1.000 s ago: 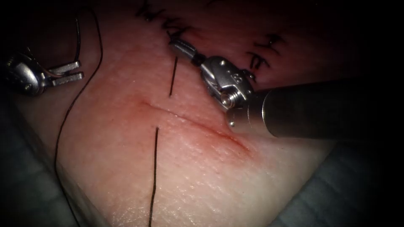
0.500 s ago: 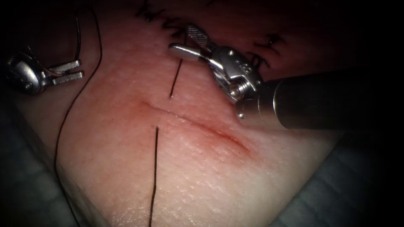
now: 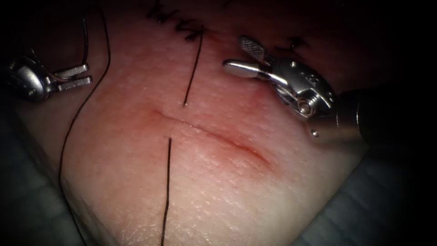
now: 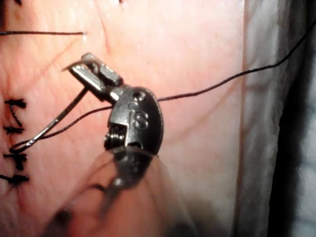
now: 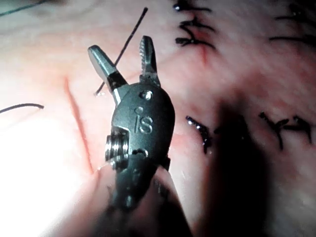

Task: Wound Closure
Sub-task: Set the needle down onto the skin

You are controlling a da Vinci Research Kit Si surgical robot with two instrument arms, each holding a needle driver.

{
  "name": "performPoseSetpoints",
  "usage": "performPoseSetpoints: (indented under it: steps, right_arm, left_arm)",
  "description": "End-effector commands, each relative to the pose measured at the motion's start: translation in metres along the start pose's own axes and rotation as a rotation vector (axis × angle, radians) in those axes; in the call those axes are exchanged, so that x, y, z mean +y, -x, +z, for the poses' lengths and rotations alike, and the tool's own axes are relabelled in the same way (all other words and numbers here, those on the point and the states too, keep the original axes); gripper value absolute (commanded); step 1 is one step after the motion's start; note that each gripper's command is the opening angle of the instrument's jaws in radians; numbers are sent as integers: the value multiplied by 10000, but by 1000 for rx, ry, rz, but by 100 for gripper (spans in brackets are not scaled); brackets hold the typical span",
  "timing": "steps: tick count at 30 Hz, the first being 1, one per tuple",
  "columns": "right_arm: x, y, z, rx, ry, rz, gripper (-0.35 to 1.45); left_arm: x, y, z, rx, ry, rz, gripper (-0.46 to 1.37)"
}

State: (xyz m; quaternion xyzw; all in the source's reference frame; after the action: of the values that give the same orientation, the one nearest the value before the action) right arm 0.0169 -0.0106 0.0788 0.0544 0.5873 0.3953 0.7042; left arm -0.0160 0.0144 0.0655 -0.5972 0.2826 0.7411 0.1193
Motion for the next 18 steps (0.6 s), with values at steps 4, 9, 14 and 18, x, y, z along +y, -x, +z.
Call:
performPoseSetpoints:
  steps: [4, 9, 14, 18]
  right_arm:
    - [-9, -4, -7, -26, -8, -20, 138]
    - [-15, -2, -6, -44, -8, -108, 132]
    - [-22, 5, 4, -111, -25, -114, 128]
    - [-30, 11, 13, -138, -50, -117, 130]
  left_arm:
    - [1, 0, 2, 0, 10, 0, -35]
    - [2, 1, 9, 6, 19, 0, -35]
    - [2, -3, 19, 14, 39, -10, -35]
    - [-1, -5, 27, 25, 59, -24, -35]
